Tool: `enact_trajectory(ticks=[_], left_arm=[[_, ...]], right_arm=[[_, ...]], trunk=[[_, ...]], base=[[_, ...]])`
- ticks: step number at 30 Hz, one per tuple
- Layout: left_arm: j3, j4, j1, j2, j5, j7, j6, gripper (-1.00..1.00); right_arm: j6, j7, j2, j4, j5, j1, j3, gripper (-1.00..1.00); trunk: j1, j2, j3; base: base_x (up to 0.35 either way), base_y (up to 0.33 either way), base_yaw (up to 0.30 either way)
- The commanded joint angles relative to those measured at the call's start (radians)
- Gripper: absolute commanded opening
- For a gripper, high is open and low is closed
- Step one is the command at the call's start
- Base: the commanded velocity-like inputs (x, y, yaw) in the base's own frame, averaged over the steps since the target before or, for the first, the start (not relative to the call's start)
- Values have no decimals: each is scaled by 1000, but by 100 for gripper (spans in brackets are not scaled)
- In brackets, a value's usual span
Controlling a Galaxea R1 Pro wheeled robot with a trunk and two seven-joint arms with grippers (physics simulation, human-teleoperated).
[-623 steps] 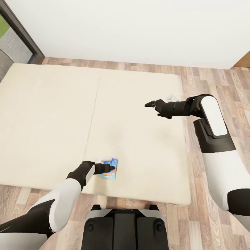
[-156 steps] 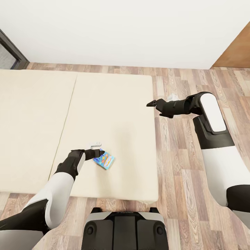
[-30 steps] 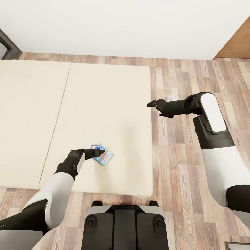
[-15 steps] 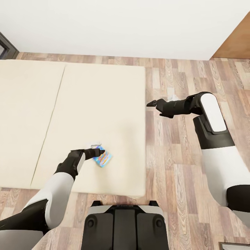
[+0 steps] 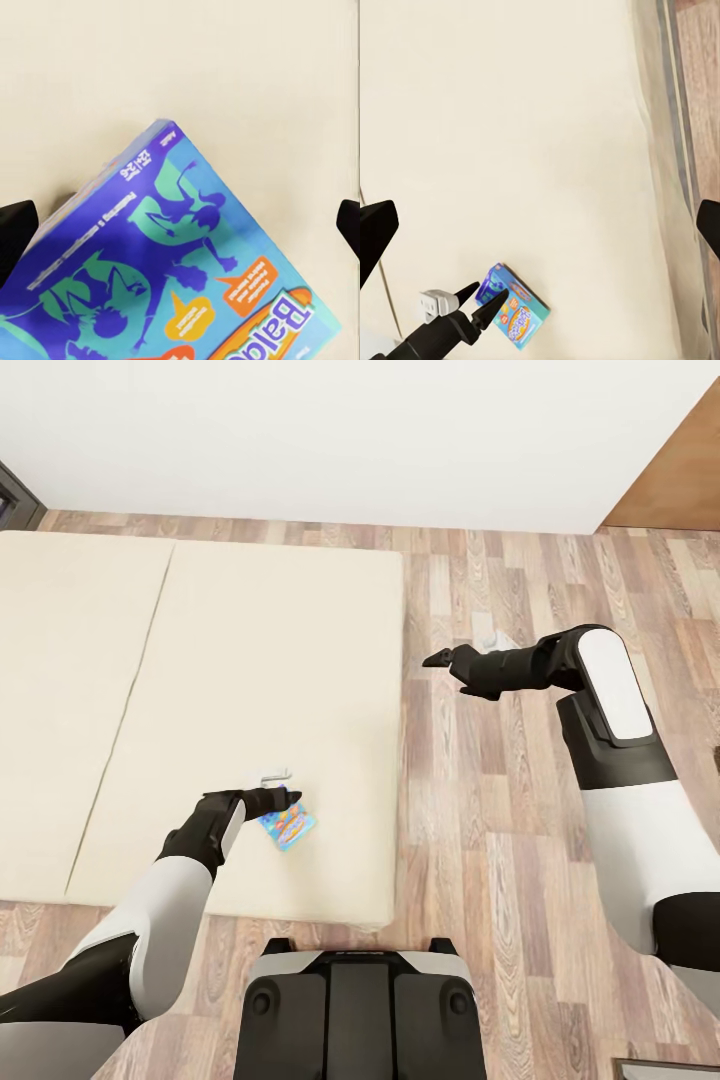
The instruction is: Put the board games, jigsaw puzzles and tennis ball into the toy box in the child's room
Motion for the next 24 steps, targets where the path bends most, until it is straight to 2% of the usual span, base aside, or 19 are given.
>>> enact_trajectory(ticks=[1, 24], left_arm=[[9, -2, -1, -2, -10, -9, 5, 100], [9, -2, -1, 0, -10, -8, 5, 100]], right_arm=[[1, -10, -1, 0, -9, -1, 2, 100], [1, -10, -1, 0, -8, -1, 2, 100]], trunk=[[1, -2, -1], [1, -2, -1]], base=[[0, -24, 0], [0, -3, 0]])
